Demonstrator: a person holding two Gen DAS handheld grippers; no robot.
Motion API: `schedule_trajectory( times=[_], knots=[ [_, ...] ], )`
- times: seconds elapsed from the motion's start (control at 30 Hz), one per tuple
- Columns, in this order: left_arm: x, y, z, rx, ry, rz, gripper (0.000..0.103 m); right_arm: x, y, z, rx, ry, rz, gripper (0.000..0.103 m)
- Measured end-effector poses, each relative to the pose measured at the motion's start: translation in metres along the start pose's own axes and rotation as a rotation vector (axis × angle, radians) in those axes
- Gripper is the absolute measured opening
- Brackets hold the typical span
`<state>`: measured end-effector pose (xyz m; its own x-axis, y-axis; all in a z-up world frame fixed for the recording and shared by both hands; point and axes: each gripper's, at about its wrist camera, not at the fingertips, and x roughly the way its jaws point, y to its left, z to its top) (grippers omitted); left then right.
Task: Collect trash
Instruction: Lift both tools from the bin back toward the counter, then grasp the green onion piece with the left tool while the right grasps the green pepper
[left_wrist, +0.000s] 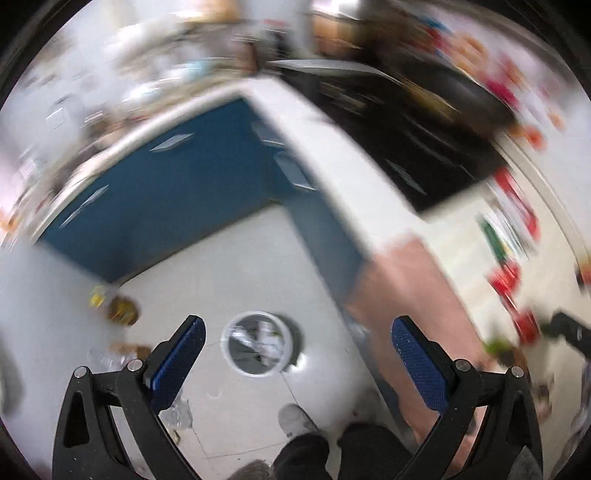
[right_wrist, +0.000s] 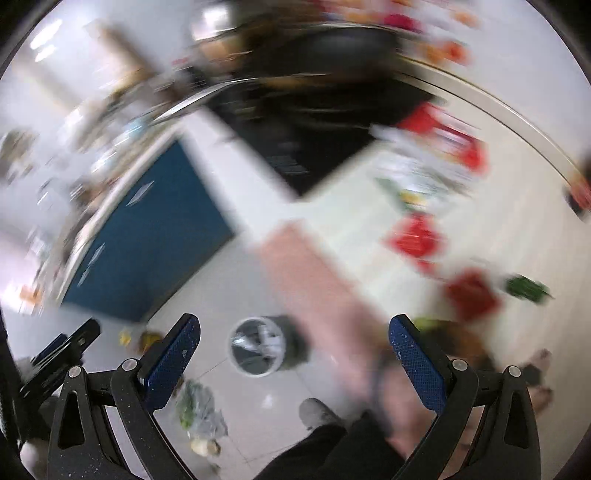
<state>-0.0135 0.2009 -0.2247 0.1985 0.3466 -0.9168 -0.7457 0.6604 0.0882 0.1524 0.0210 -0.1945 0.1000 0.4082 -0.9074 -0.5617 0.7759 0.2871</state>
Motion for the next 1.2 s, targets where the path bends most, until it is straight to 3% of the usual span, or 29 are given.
schedule_trajectory(
  times=[0.13, 0.27, 0.3, 0.4, 0.5, 0.57, 0.6, 0.63, 0.7, 0.77, 0.8, 0.83, 0.87, 0.9, 0.93, 1.2],
  knots=[
    [0.036, -0.121, -0.007, 0.348, 0.074, -0.073, 0.103, 0.002, -0.105, 0.011, 0.173, 0.034, -0.111, 0.103],
    [0.074, -0.215, -0.031, 0.615, 0.192, -0.171, 0.101, 0.007, -0.175, 0.014, 0.241, 0.069, -0.183, 0.103],
    [0.083, -0.232, -0.038, 0.675, 0.215, -0.178, 0.098, 0.014, -0.185, 0.015, 0.215, 0.096, -0.2, 0.103],
    [0.099, -0.263, -0.048, 0.774, 0.258, -0.178, 0.074, 0.029, -0.196, 0.019, 0.079, 0.139, -0.267, 0.103],
    [0.102, -0.269, -0.041, 0.745, 0.278, -0.228, 0.06, 0.045, -0.193, 0.023, -0.057, 0.158, -0.301, 0.103],
    [0.103, -0.268, -0.032, 0.697, 0.301, -0.251, 0.031, 0.052, -0.19, 0.027, -0.133, 0.163, -0.324, 0.103],
    [0.103, -0.267, -0.028, 0.681, 0.3, -0.256, 0.024, 0.058, -0.187, 0.03, -0.17, 0.167, -0.337, 0.103],
    [0.103, -0.266, -0.024, 0.662, 0.312, -0.276, 0.009, 0.065, -0.184, 0.034, -0.186, 0.17, -0.343, 0.103],
    [0.104, -0.264, -0.019, 0.611, 0.325, -0.275, 0.007, 0.08, -0.185, 0.041, -0.211, 0.192, -0.354, 0.102],
    [0.103, -0.264, -0.016, 0.587, 0.319, -0.269, 0.005, 0.092, -0.187, 0.045, -0.214, 0.218, -0.343, 0.093],
    [0.102, -0.264, -0.015, 0.573, 0.315, -0.263, 0.004, 0.097, -0.188, 0.045, -0.211, 0.232, -0.344, 0.075],
    [0.102, -0.26, -0.015, 0.567, 0.308, -0.257, 0.002, 0.101, -0.19, 0.045, -0.204, 0.243, -0.351, 0.063],
    [0.1, -0.26, -0.014, 0.56, 0.295, -0.249, 0.002, 0.1, -0.191, 0.045, -0.2, 0.234, -0.338, 0.058],
    [0.097, -0.257, -0.016, 0.554, 0.286, -0.247, 0.002, 0.098, -0.191, 0.045, -0.191, 0.232, -0.326, 0.04],
    [0.094, -0.256, -0.016, 0.547, 0.278, -0.249, 0.001, 0.097, -0.193, 0.045, -0.175, 0.23, -0.32, 0.03],
    [0.06, -0.237, -0.029, 0.513, 0.211, -0.294, 0.001, 0.054, -0.205, 0.035, -0.017, 0.142, -0.276, 0.029]
  ],
)
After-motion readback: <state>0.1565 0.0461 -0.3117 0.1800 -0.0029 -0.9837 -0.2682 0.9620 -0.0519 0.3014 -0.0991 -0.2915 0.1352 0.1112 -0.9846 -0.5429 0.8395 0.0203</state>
